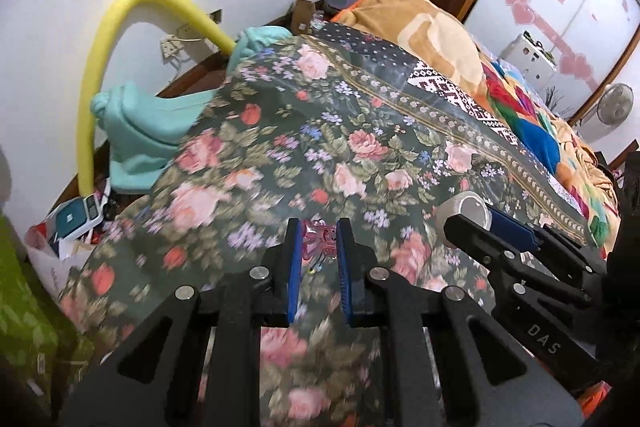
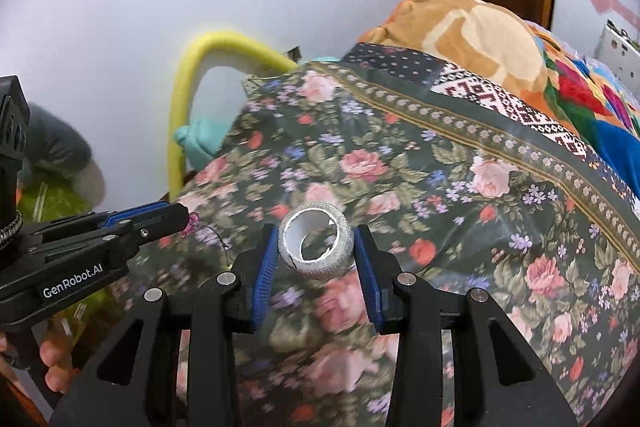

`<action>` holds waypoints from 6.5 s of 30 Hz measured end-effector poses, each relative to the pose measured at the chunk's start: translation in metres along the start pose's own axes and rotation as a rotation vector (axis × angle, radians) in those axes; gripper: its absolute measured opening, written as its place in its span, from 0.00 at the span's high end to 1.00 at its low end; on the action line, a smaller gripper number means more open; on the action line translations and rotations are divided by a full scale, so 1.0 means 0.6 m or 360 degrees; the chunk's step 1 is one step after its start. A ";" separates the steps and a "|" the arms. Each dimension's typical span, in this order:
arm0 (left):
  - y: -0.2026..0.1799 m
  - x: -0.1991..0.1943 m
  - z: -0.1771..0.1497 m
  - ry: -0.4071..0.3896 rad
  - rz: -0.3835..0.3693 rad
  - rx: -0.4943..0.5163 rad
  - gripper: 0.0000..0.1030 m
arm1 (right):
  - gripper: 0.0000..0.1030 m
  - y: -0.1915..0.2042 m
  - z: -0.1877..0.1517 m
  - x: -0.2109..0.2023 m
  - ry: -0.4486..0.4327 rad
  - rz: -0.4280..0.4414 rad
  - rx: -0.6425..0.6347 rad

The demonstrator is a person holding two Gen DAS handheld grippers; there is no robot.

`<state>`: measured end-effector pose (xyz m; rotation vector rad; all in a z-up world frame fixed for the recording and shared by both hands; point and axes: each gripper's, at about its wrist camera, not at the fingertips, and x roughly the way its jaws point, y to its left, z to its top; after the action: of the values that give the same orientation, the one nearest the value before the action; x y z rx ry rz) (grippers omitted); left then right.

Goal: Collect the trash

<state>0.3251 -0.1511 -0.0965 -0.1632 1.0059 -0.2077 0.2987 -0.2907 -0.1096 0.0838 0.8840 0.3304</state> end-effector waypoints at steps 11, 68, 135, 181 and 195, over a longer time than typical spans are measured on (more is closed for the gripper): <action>0.076 -0.140 -0.075 -0.0135 0.0083 -0.0118 0.85 | 0.66 0.135 -0.041 -0.073 -0.0057 0.0097 -0.0173; 0.563 -0.168 -0.503 0.0244 0.0463 -0.0913 0.85 | 0.64 0.659 -0.275 0.156 0.0757 0.0577 -0.0762; 0.195 -0.563 -0.436 -0.0851 0.0413 -0.0083 0.09 | 0.00 0.405 -0.230 -0.380 -0.0697 -0.0155 -0.0266; 0.184 -0.546 -0.434 -0.0817 0.0440 -0.0041 0.09 | 0.00 0.388 -0.215 -0.361 -0.0594 -0.0155 -0.0172; 0.179 -0.544 -0.433 -0.0803 0.0402 -0.0034 0.09 | 0.00 0.393 -0.216 -0.362 -0.0590 -0.0153 -0.0174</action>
<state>-0.0541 0.0233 0.0091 -0.0989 0.5188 0.0754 0.0129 -0.1445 0.0190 0.0008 0.5001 0.2618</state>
